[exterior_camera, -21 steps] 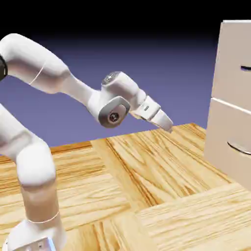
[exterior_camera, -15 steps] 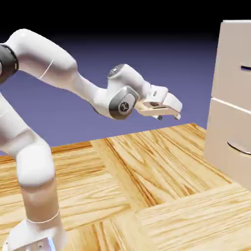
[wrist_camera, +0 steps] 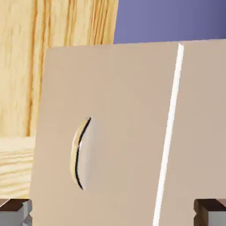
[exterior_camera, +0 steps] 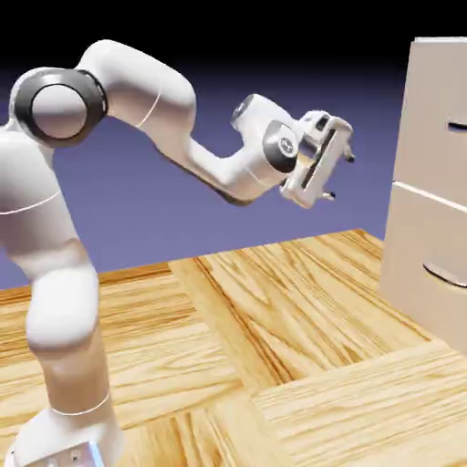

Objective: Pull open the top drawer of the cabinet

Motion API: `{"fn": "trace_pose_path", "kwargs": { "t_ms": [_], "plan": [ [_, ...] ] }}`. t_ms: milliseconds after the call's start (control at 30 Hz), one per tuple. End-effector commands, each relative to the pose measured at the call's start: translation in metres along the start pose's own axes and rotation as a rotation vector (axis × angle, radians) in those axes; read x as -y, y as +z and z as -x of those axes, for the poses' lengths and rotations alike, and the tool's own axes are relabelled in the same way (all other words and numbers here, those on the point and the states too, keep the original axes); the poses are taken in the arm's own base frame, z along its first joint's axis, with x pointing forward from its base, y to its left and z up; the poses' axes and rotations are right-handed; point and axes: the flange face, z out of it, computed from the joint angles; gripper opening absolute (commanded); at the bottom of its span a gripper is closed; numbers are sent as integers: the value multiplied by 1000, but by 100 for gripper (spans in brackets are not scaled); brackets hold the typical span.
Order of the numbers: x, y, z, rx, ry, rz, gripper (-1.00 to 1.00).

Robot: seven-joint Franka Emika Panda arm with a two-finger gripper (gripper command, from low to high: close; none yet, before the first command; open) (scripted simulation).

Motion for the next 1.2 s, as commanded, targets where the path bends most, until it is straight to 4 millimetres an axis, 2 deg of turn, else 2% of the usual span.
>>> {"fn": "trace_pose_path", "kwargs": {
  "t_ms": [0, 333, 633, 900, 1167],
  "plan": [
    [-2, 4, -5, -7, -81, 10, 100],
    [-27, 44, -43, -40, -856, 138, 100],
    [-56, 79, -53, 19, -1499, 297, 100],
    [-91, 109, -40, 184, -2021, 434, 100],
    [-135, 139, -2, 479, -2491, 497, 100]
  ]
}}
